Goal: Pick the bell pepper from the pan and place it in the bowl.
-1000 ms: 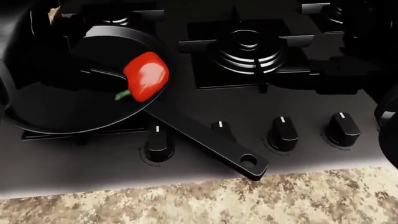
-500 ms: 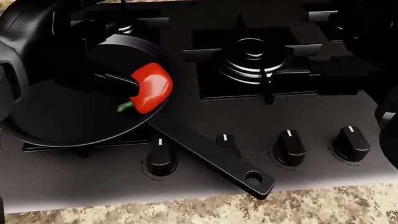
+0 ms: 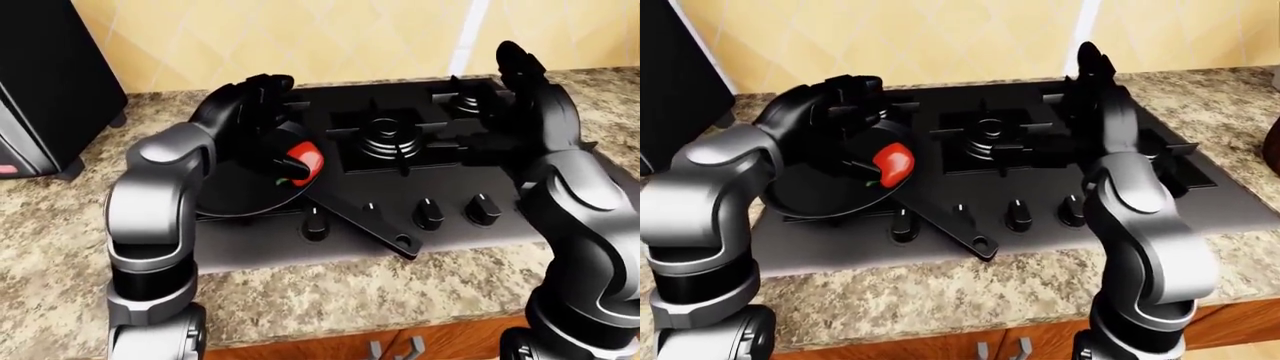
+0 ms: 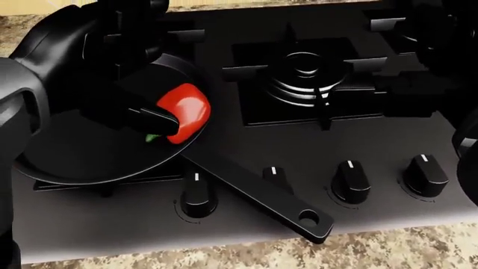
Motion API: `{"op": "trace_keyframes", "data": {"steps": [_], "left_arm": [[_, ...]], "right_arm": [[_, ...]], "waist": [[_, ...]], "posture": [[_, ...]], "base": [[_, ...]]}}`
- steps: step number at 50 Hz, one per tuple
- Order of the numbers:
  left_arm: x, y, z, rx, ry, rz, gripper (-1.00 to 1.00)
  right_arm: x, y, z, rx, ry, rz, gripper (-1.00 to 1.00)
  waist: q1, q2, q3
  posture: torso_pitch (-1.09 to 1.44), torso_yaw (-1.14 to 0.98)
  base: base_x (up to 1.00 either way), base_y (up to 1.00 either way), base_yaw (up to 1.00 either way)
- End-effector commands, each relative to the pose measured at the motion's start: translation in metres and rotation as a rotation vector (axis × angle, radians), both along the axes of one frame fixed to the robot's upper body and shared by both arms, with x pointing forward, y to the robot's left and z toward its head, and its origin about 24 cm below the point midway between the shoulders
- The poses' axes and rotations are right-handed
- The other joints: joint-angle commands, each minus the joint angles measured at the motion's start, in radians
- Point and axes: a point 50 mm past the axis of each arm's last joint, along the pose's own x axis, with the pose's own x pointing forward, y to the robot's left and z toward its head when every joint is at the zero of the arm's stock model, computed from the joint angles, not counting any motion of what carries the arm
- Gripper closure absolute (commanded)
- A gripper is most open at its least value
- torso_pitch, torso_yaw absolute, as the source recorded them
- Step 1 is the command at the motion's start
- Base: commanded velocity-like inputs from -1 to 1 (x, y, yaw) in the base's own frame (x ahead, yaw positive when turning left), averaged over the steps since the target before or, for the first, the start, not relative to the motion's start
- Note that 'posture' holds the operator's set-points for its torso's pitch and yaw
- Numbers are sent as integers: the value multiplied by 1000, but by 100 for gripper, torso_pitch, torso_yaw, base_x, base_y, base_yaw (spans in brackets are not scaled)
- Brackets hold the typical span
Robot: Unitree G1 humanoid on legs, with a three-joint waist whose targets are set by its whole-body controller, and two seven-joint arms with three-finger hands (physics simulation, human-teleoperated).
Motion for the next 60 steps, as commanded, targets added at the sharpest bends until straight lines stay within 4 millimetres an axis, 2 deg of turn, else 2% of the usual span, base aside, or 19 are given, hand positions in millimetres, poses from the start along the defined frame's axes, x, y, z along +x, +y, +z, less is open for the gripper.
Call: {"op": "trace_keyframes", "data": {"steps": [1, 22, 60], "left_arm": [[-3, -2, 5, 0, -50, -13, -74], [3, -4, -12, 36, 43, -49, -69], [13, -13, -28, 62, 110, -100, -55]], "right_arm": [[-4, 1, 14, -8, -81, 0, -100], [-5, 0, 14, -4, -81, -4, -100], [-8, -4, 10, 9, -81, -11, -100]], "waist": [[-1, -13, -14], [-1, -8, -19], [4, -11, -26]], "posture": [[0, 0], [0, 0], [0, 0]], "base": [[0, 0, 0], [0, 0, 0], [0, 0, 0]]}}
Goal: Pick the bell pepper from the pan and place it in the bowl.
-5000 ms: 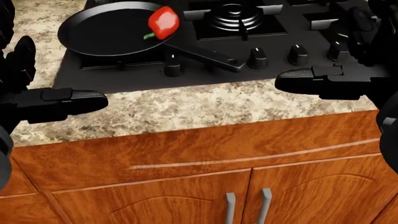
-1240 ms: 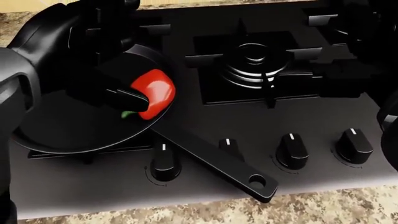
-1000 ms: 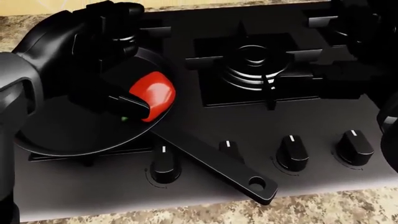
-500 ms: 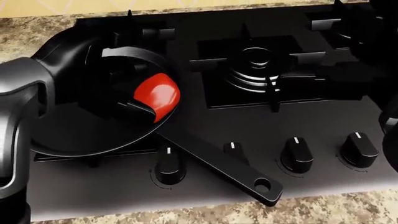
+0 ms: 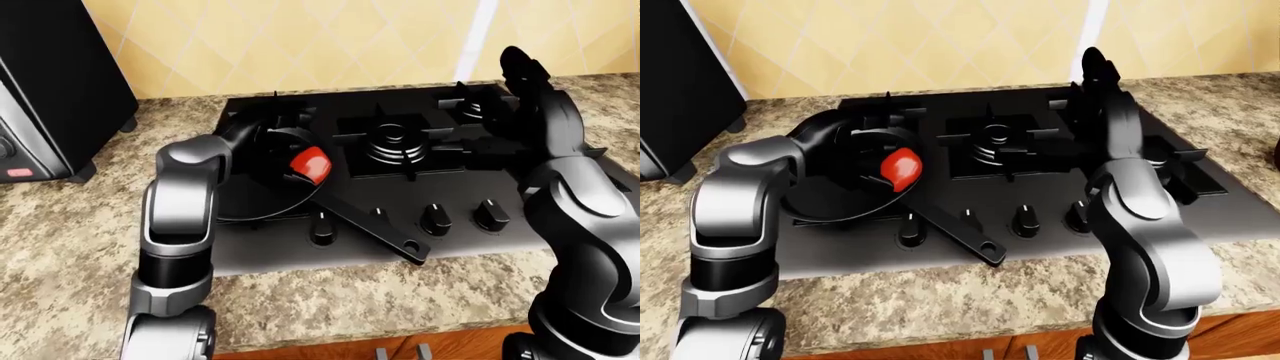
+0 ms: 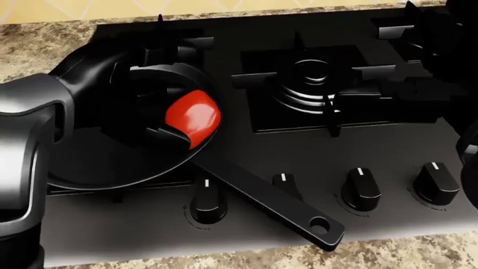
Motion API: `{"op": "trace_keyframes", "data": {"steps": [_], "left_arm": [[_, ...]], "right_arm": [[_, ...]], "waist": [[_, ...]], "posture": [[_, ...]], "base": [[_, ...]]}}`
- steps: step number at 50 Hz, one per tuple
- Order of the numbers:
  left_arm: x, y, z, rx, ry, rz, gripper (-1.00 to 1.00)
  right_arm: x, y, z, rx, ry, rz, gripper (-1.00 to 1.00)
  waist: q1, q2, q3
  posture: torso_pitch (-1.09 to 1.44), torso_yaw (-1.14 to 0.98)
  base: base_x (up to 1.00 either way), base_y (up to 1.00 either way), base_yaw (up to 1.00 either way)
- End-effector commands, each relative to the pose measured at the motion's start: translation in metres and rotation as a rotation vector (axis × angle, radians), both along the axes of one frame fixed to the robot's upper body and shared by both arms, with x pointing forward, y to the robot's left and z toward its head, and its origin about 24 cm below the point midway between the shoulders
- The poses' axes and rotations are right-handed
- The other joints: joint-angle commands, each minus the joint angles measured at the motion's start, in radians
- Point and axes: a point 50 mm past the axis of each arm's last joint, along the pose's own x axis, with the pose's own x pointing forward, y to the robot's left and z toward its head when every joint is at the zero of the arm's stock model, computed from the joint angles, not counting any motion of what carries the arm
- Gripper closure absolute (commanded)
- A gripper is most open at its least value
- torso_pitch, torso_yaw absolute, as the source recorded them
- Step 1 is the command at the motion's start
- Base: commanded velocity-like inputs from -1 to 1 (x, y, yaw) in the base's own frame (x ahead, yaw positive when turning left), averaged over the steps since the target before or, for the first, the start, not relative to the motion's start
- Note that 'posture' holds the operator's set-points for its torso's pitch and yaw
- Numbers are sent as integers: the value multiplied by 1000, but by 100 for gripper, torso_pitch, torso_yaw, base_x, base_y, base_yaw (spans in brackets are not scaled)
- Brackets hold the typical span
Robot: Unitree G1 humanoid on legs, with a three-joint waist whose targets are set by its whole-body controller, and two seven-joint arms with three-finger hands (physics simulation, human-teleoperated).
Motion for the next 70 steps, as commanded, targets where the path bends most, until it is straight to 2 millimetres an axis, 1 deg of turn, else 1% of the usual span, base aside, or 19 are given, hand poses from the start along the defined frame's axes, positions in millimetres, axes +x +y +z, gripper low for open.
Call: {"op": "trace_keyframes", "data": {"steps": [1, 5, 20, 22, 31, 34, 42, 49, 61, 62, 66, 68, 70], "left_arm": [[-3, -7, 3, -10, -40, -25, -55], [-3, -7, 2, -9, -39, -27, -51], [-3, -9, 0, 0, -30, -39, -48], [-3, -9, -1, 2, -29, -40, -41], [-4, -9, -1, 5, -28, -42, -36], [-4, -9, -2, 6, -27, -44, -30], [-5, -11, -5, 17, -25, -57, -25], [-5, -11, -6, 21, -21, -58, -25], [-5, -15, -9, 34, -16, -74, -16], [-6, -15, -10, 33, -15, -74, -12], [-6, -15, -11, 35, -16, -72, -8], [-5, -14, -12, 33, -16, -67, 4], [-5, -13, -11, 35, -19, -66, 4]], "right_arm": [[-4, 0, 15, -8, -84, -1, -100], [-5, 0, 17, -7, -86, -2, -100], [-5, -1, 17, -5, -86, -3, -100], [-5, 0, 17, -4, -86, -2, -100], [-5, 0, 16, -3, -86, -2, -100], [-5, -1, 17, -3, -87, -3, -100], [-6, -2, 16, 0, -86, -6, -100], [-5, -2, 17, 1, -86, -5, -100], [-5, -3, 16, 1, -86, -7, -100], [-5, -3, 16, 1, -86, -7, -100], [-5, -2, 15, 2, -84, -7, -100], [-5, -2, 14, 2, -84, -6, -100], [-5, -2, 14, 2, -83, -6, -100]], "waist": [[-3, -18, -8], [-3, -18, -8], [-3, -18, -9], [-2, -18, -9], [-2, -18, -11], [-2, -17, -10], [-2, -17, -11], [-2, -15, -13], [-1, -15, -14], [0, -15, -14], [0, -14, -17], [0, -13, -17], [0, -12, -18]], "posture": [[0, 0], [0, 0], [0, 0], [0, 0], [0, 0], [0, 0], [0, 0], [0, 0], [0, 0], [0, 0], [0, 0], [0, 0], [0, 0]], "base": [[0, 0, 0], [0, 0, 0], [0, 0, 0], [0, 0, 0], [0, 0, 0], [0, 0, 0], [0, 0, 0], [0, 0, 0], [0, 0, 0], [0, 0, 0], [0, 0, 0], [0, 0, 0], [0, 0, 0]]}}
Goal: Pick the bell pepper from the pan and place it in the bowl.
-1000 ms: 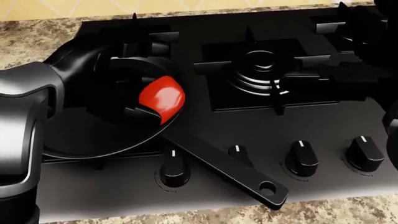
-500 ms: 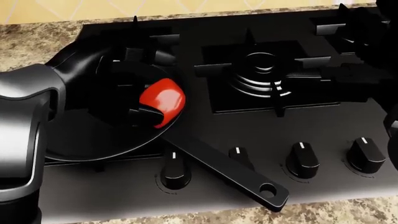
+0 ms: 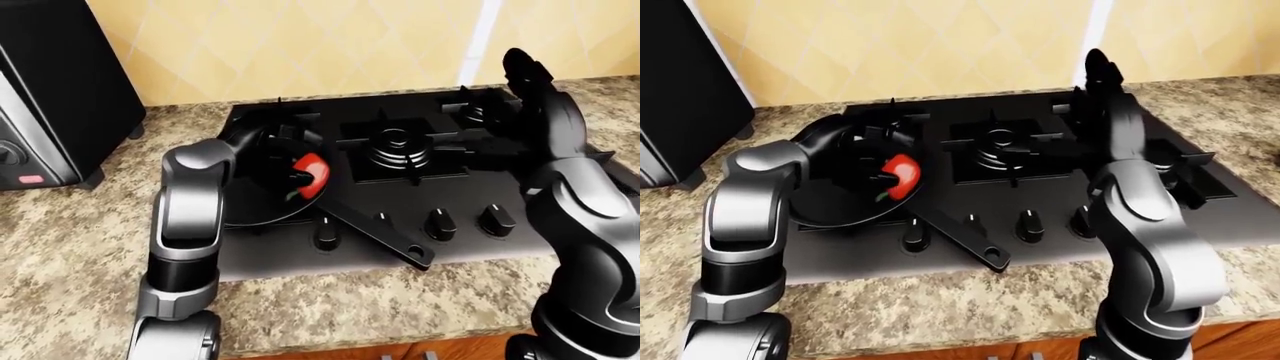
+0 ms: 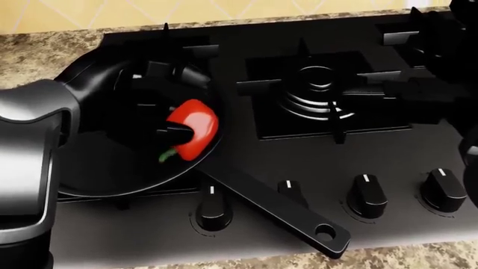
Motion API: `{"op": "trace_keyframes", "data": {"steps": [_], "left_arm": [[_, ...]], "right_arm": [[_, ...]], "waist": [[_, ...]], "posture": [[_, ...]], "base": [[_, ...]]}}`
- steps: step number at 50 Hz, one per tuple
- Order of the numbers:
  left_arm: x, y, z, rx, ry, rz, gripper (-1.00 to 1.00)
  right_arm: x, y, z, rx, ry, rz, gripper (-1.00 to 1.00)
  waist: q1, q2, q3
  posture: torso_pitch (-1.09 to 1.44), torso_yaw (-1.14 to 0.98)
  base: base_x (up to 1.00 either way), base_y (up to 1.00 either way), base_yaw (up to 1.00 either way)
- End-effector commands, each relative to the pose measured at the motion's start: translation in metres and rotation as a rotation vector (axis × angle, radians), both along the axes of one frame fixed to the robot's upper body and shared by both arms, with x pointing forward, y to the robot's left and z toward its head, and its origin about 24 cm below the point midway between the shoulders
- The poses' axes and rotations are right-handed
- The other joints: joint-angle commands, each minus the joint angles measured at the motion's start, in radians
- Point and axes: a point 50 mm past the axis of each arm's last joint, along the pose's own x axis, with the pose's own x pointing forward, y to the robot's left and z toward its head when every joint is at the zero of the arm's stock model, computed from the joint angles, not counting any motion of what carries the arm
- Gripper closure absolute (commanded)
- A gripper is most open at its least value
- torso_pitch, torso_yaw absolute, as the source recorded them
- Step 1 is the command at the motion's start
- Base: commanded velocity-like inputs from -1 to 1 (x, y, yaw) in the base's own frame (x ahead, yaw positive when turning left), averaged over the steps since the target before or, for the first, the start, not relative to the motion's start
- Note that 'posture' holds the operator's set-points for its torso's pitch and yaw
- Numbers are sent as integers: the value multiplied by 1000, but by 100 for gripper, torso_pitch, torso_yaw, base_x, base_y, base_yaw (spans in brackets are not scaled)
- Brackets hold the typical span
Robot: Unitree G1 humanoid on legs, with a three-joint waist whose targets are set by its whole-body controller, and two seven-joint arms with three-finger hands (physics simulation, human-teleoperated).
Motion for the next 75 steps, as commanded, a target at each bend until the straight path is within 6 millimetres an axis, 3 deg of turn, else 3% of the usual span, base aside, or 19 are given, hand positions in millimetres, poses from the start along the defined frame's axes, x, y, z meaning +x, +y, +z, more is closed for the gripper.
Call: {"op": "trace_keyframes", "data": {"steps": [1, 16, 34, 48, 56, 75], "left_arm": [[-5, -11, -5, -30, 2, -64, 4], [-2, -7, -2, -28, -11, -44, 17], [11, 8, 20, -89, -53, 47, 29], [20, 25, 50, -163, -107, 136, 36], [21, 32, 65, -190, -136, 177, 49], [16, 46, 112, -258, -233, 235, 47]], "right_arm": [[-4, 1, 16, -10, -86, 2, -100], [-5, 1, 15, -7, -86, 1, -100], [-3, 3, 22, -13, -93, 5, -100], [-1, 4, 29, -16, -102, 8, -100], [-1, 5, 33, -17, -109, 9, -100], [4, 5, 56, -75, -110, -14, -100]], "waist": [[-4, -25, -2], [-5, -26, 3], [-9, -43, 19], [-12, -57, 30], [-13, -56, 30], [-17, -51, 35]], "posture": [[0, 0], [0, 0], [0, 0], [0, 0], [0, 0], [0, 0]], "base": [[0, 0, 0], [0, 0, 0], [0, 0, 0], [0, 0, 0], [0, 0, 0], [0, 0, 0]]}}
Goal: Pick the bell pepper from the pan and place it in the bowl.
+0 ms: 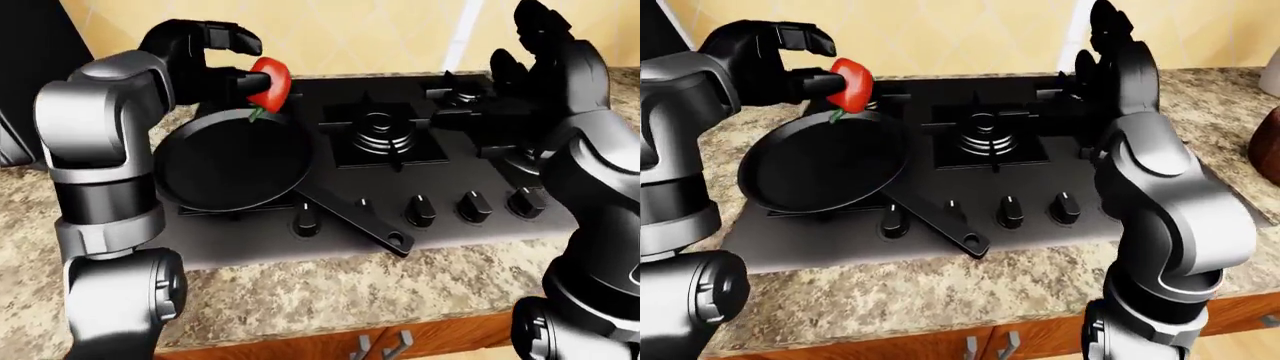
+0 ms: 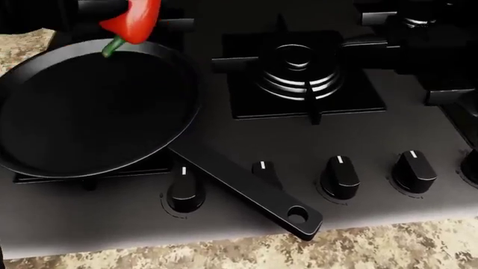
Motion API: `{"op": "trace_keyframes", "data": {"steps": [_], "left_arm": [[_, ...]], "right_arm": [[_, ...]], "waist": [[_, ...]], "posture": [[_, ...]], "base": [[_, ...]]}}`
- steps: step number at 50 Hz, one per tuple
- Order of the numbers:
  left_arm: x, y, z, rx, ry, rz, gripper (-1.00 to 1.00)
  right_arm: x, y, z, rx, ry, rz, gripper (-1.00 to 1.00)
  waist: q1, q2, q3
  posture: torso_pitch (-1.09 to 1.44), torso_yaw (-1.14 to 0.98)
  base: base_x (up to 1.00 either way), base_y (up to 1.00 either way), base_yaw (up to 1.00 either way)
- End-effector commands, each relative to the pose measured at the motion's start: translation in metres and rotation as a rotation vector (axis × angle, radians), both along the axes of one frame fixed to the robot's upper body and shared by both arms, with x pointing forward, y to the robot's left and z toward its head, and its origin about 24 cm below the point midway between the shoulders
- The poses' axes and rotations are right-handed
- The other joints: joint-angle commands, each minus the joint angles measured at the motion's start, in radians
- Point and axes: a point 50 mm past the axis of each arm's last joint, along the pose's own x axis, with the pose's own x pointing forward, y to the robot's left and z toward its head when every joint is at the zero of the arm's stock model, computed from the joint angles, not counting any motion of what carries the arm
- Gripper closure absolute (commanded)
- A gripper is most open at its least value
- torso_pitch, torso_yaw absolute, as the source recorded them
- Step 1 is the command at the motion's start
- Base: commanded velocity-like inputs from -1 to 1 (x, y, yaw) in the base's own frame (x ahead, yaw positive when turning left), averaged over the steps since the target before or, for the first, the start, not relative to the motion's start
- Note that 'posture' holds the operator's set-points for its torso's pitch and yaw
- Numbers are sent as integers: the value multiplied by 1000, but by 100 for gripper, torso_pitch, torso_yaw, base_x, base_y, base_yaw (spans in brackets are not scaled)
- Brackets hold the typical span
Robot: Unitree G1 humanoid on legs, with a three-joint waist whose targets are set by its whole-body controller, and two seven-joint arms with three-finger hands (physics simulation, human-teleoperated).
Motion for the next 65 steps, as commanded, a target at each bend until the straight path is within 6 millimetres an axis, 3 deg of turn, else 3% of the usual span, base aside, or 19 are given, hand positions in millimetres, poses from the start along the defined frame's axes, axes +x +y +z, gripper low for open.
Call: {"op": "trace_keyframes", "data": {"steps": [1, 4, 12, 21, 24, 25, 28, 31, 33, 34, 37, 40, 43, 45, 48, 53, 61, 64, 65], "left_arm": [[-7, -2, 22, -3, -102, -10, 47], [-9, 0, 27, -9, -113, -4, 47], [-11, 2, 32, -17, -126, 3, 45], [-11, 3, 31, -19, -124, 6, 44], [-11, 3, 31, -20, -123, 7, 45], [-11, 3, 31, -21, -123, 8, 44], [-10, 4, 31, -23, -123, 9, 44], [-11, 4, 32, -23, -123, 12, 44], [-11, 3, 32, -23, -123, 13, 44], [-11, 3, 32, -23, -124, 12, 44], [-11, 1, 32, -24, -125, 9, 44], [-11, 1, 31, -25, -123, 10, 44], [-11, 3, 29, -27, -122, 11, 44], [-12, 4, 29, -30, -121, 13, 45], [-12, 4, 26, -31, -119, 14, 44], [-13, 5, 28, -33, -121, 15, 44], [-14, 6, 28, -36, -122, 17, 43], [-15, 6, 28, -36, -123, 17, 43], [-14, 6, 28, -37, -123, 17, 44]], "right_arm": [[-5, -1, 15, -7, -66, -10, -100], [-6, -1, 16, -12, -64, -6, -100], [-6, -1, 19, -18, -64, -2, -100], [-7, -1, 18, -16, -64, 0, -100], [-7, 0, 17, -16, -63, 2, -100], [-7, 0, 17, -17, -62, 2, -100], [-6, -1, 17, -16, -61, 1, -100], [-6, -1, 17, -16, -62, 3, -100], [-7, -1, 17, -15, -62, 3, -100], [-8, -2, 17, -15, -62, 2, -100], [-9, -3, 18, -14, -64, 0, -100], [-9, -3, 17, -11, -64, -3, -100], [-9, -2, 15, -9, -67, -7, -100], [-8, -2, 15, -10, -67, -7, -100], [-7, -1, 15, -6, -63, -6, -100], [-8, -1, 15, -9, -64, -7, -100], [-7, -2, 17, -12, -65, -12, -100], [-8, -1, 17, -12, -66, -9, -100], [-7, -1, 17, -12, -66, -9, -100]], "waist": [[0, 1, -28], [1, 14, -52], [12, 81, -39], [-62, -28, -18], [-116, -139, -31], [-91, -64, -1], [-61, -36, -32], [-20, 17, -5], [8, 110, -37], [10, 80, 2], [7, 100, -38], [17, 74, -21], [33, -75, -5], [28, -38, 17], [17, -15, -9], [-9, 101, -21], [7, 25, -21], [11, -83, -44], [8, -44, -29]], "posture": [[0, 0], [0, 0], [0, 0], [0, 0], [0, 0], [0, 0], [0, 0], [0, 0], [0, 0], [0, 0], [0, 0], [0, 0], [0, 0], [0, 0], [0, 0], [0, 0], [0, 0], [0, 0], [0, 0]], "base": [[0, 0, 0], [0, -7, 0], [0, -53, 0], [0, -74, 0], [0, -72, 0], [0, -73, 0], [0, -71, 0], [0, -70, 0], [0, -70, 0], [0, -70, 0], [0, -70, 0], [0, -52, 0], [0, 0, 0], [0, 0, 0], [0, -7, 0], [0, -29, 0], [0, -29, 0], [0, -29, 0], [0, -29, 0]]}}
